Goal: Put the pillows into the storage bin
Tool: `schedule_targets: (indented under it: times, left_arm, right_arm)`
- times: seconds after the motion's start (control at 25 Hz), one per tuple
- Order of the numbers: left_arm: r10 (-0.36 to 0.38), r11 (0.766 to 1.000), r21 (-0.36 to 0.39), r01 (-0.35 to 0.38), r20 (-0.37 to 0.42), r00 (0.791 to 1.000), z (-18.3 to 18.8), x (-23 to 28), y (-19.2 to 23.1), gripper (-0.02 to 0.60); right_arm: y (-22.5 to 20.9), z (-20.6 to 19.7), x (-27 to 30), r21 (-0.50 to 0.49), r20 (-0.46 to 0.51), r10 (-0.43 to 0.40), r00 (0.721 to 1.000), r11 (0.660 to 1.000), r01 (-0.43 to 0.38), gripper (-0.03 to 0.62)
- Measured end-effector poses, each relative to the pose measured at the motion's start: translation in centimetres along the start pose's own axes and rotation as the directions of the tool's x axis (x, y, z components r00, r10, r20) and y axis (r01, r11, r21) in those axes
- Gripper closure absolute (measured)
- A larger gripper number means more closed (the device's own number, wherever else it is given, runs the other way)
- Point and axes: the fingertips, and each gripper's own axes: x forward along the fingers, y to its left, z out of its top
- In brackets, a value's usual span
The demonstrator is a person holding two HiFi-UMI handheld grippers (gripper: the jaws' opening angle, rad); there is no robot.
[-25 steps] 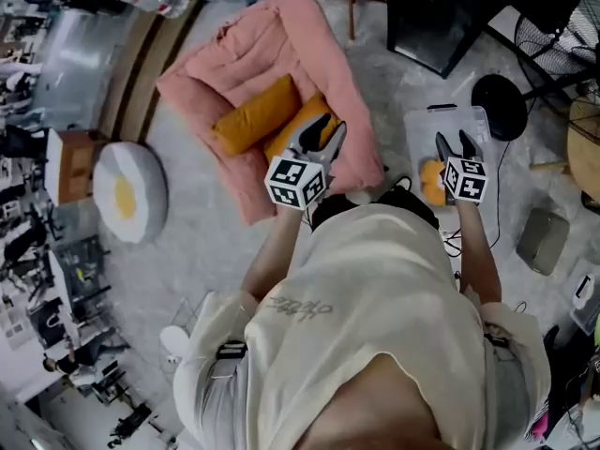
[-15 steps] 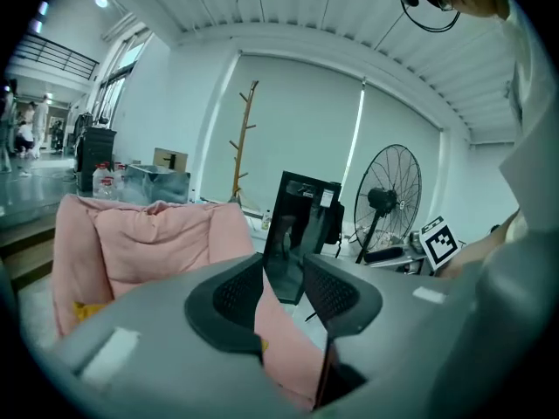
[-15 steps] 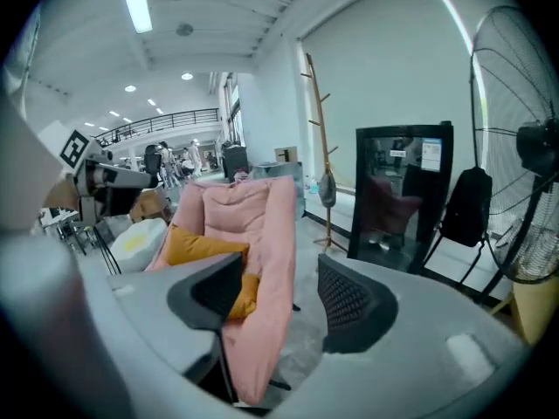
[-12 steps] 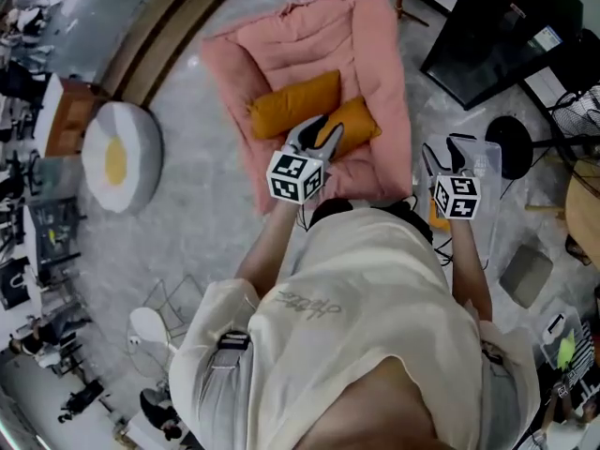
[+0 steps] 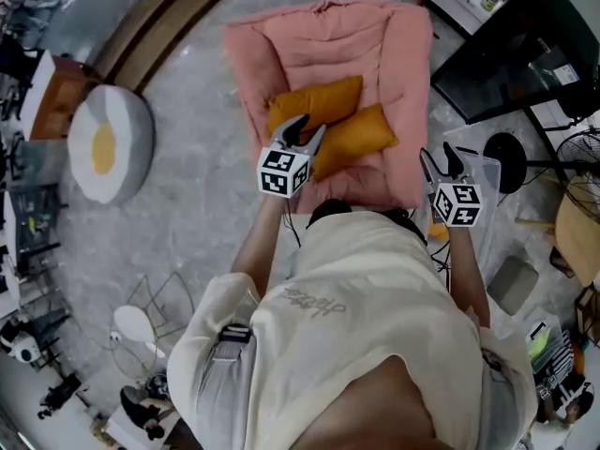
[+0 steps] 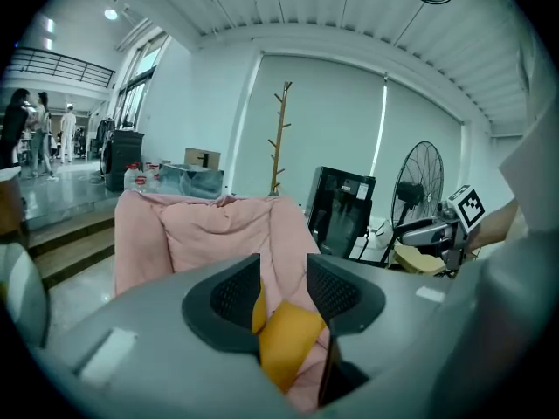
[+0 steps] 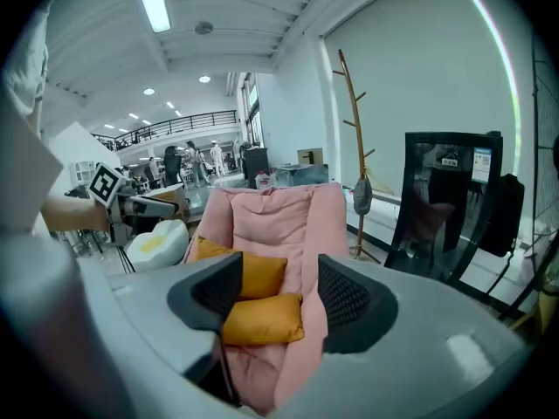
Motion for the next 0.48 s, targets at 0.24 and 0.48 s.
schedule_targets:
  times: [0.24,0.48]
  left_arm:
    - [0.048,0.999,0.017,-0.047,-0.065,0.997,-2.1,-0.5,6.5,0.377]
    - [0.064,0.998,0.032,-0.061,-0.106,0.992,-4.6,0.3,11.3,0.328]
  right_arm:
    - [2.8,-0.1,2.9,0.04,-0.022,0.006,1.0,0.999,-0.005,0.333]
    - [5.0,-1.1,4.5,0.058,-0.044,-0.001,0.999,0.998,0.003,0.333]
